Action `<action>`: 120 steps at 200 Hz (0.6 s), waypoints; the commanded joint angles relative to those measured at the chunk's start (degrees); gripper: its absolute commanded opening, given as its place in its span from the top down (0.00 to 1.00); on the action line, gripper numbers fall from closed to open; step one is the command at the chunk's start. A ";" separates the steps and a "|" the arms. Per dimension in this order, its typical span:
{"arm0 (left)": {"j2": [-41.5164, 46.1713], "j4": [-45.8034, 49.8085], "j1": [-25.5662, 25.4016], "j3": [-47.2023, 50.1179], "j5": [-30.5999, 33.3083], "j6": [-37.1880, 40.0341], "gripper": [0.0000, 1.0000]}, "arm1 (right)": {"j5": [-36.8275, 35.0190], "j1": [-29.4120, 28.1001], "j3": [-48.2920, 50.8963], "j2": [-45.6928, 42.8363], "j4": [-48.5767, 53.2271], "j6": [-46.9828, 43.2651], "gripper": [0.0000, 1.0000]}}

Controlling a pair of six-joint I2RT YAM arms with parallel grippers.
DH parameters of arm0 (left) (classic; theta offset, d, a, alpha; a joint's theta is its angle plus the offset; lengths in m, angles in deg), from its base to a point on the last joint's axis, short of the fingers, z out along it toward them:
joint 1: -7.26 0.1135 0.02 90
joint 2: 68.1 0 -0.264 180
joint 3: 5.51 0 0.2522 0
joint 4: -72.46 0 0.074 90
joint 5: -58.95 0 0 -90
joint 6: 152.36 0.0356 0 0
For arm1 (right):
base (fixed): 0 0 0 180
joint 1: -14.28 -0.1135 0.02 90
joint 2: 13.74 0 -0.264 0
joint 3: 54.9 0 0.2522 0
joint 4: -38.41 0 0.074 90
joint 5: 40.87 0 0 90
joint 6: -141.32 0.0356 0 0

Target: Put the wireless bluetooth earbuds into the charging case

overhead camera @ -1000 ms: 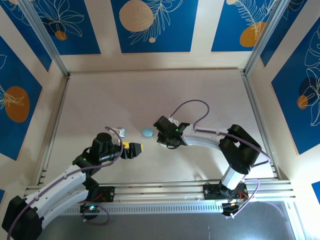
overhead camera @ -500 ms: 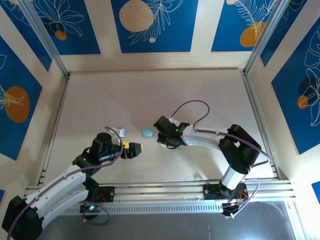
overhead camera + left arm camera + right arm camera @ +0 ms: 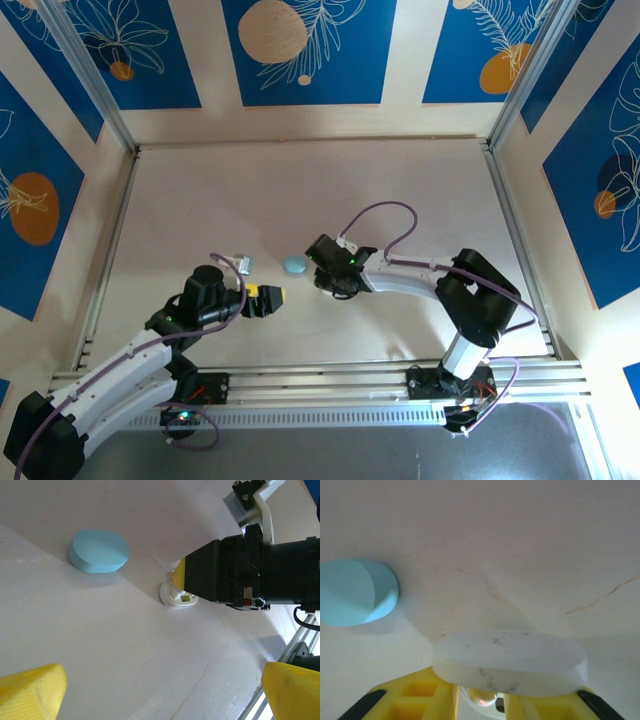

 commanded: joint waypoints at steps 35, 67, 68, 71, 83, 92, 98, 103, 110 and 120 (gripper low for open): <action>0.54 0.30 0.88 -0.25 -1.92 0.54 0.00 | -1.27 -1.08 0.21 -4.33 2.74 -0.05 0.70; -0.07 -0.21 0.87 -0.06 -2.67 0.01 0.00 | -1.45 -1.45 1.84 -8.09 2.97 0.07 0.70; -0.09 -0.26 0.87 -0.06 -2.69 0.01 0.00 | -1.44 -1.49 1.93 -8.22 2.93 0.07 0.69; -0.22 -0.32 0.92 -0.04 -2.73 -0.07 0.00 | -1.46 -1.46 2.20 -8.58 2.89 0.08 0.69; -0.83 -0.44 0.79 0.03 -3.11 -0.10 0.00 | -1.43 -1.39 2.91 -10.13 2.88 -0.07 0.69; -1.51 -0.71 0.73 0.03 -3.37 -0.33 0.01 | -1.28 -1.15 3.43 -11.37 2.97 -0.42 0.69; -1.96 -0.96 0.70 0.09 -3.59 -0.49 0.02 | -1.23 -0.94 3.78 -12.20 2.89 -0.81 0.69; -2.34 -1.29 0.54 0.12 -3.67 -0.61 0.03 | -1.12 -0.67 4.09 -13.00 2.88 -1.16 0.69; -2.99 -1.74 0.38 0.12 -3.97 -0.91 0.05 | -0.83 -0.30 4.36 -13.95 2.68 -1.83 0.69; -3.95 -2.36 -0.04 0.07 -4.11 -1.12 0.10 | 0.09 0.50 4.66 -15.19 2.44 -3.08 0.69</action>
